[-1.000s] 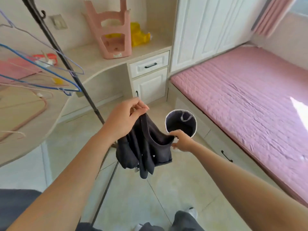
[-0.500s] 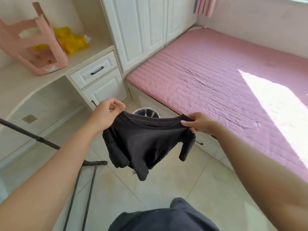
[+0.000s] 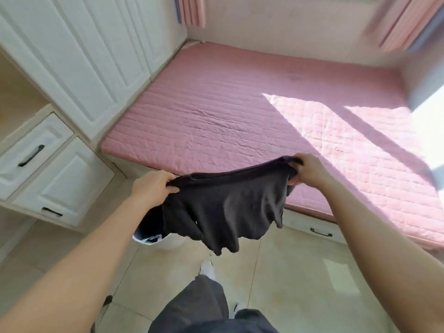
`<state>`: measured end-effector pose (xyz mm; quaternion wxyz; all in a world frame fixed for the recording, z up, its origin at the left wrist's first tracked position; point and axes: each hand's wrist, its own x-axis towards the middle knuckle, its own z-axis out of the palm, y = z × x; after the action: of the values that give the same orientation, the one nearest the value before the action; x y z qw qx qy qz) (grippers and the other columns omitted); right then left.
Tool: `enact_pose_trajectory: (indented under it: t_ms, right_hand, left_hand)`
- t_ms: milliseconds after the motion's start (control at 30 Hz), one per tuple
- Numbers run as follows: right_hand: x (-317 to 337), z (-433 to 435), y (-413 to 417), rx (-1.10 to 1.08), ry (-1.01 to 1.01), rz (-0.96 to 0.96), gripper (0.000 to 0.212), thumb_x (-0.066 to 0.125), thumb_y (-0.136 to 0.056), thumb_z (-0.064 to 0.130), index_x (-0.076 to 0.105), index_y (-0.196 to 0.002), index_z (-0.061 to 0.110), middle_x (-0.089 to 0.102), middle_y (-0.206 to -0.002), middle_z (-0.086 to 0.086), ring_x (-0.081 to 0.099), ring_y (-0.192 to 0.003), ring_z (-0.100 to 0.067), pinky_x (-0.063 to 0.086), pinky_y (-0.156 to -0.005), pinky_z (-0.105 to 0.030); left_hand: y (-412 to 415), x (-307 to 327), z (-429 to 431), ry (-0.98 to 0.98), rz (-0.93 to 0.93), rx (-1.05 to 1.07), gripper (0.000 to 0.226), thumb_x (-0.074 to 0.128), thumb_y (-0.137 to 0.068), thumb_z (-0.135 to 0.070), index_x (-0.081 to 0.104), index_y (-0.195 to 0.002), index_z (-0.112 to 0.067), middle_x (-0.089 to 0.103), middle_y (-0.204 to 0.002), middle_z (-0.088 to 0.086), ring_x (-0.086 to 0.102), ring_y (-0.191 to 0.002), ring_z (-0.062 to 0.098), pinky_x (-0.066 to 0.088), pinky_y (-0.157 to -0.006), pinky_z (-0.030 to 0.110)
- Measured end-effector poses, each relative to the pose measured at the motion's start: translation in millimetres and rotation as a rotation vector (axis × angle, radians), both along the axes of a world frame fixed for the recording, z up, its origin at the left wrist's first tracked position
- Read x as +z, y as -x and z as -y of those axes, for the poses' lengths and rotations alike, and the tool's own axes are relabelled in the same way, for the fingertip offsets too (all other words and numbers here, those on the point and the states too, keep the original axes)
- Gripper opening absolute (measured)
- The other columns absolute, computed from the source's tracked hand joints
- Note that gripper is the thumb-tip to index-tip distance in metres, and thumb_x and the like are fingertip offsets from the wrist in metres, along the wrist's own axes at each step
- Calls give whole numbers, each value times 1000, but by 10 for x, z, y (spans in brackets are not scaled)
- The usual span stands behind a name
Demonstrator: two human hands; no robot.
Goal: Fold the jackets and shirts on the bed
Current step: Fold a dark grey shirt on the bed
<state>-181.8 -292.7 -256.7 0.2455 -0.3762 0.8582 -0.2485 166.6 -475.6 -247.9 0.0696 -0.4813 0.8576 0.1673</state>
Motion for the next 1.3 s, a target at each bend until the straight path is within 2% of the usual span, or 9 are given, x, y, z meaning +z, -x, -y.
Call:
enact_pose_trajectory:
  t_ms: [133, 300, 467, 567, 733, 867, 1067, 1200, 1300]
  right_hand:
    - [94, -110, 300, -127, -31, -60, 20, 47, -97, 12, 62, -94, -2, 66, -90, -19, 63, -78, -37, 51, -75, -48]
    - [312, -63, 631, -292, -15, -69, 17, 46, -99, 18, 61, -95, 12, 62, -88, -13, 67, -53, -30, 44, -43, -25]
    - [467, 125, 1067, -476, 49, -186, 22, 45, -100, 26, 63, -103, 13, 64, -93, -11, 66, -50, -26, 52, -63, -38]
    - [451, 286, 1364, -499, 45, -240, 26, 43, -101, 29, 64, -106, 13, 66, -94, -11, 67, -53, -27, 51, -61, -36]
    - [223, 645, 2052, -508, 80, -263, 29, 42, -99, 31, 63, -103, 12, 66, -97, -13, 65, -74, -35, 54, -76, -48]
    - [-16, 999, 2697, -493, 101, -276, 27, 38, -101, 22, 62, -101, 8, 64, -93, -14, 59, -81, -33, 43, -72, -35]
    - [-508, 1513, 3592, -496, 75, -135, 28, 37, -99, 19, 64, -97, 11, 58, -90, -4, 47, -82, -23, 32, -73, -31]
    - [-883, 1810, 4021, -542, 102, -73, 33, 37, -101, 21, 59, -82, 5, 58, -79, -5, 48, -78, -27, 25, -67, -30]
    - [-1335, 2033, 4282, -584, 78, -17, 34, 40, -99, 18, 56, -74, 2, 59, -73, -8, 55, -77, -32, 27, -65, -32]
  left_hand:
    - [558, -181, 379, -107, -137, 9, 11, 54, -96, -31, 60, -89, -25, 65, -91, 2, 62, -87, 27, 45, -71, 35]
    - [1229, -182, 817, -99, -308, -65, 12, 44, -98, -19, 56, -99, -17, 69, -83, 11, 67, -62, 26, 54, -69, 42]
    - [2010, 101, 1276, -28, -563, -131, 23, 42, -100, -26, 61, -97, -13, 66, -86, 10, 66, -63, 30, 53, -66, 43]
    - [2359, 179, 1452, 64, -577, -168, 25, 43, -100, -23, 61, -94, -7, 64, -83, 11, 57, -76, 35, 44, -66, 40]
    - [3078, 95, 1776, 50, -604, -113, 26, 43, -99, -17, 53, -80, -3, 54, -69, 10, 45, -68, 33, 29, -60, 34]
    - [3735, -85, 2016, 22, -624, -45, 28, 44, -99, -14, 47, -72, -6, 45, -61, 2, 38, -59, 23, 22, -57, 32]
    - [4661, -610, 2379, -143, -687, 183, 24, 49, -98, -19, 63, -89, -2, 64, -83, 15, 55, -79, 32, 39, -67, 36]
    - [5127, -1121, 2588, -237, -679, 332, 21, 55, -95, -20, 71, -101, -7, 69, -98, 9, 61, -94, 28, 48, -81, 37]
    - [5389, -1604, 2730, -283, -627, 395, 21, 56, -95, -16, 70, -107, -6, 69, -105, 7, 58, -95, 22, 42, -79, 29]
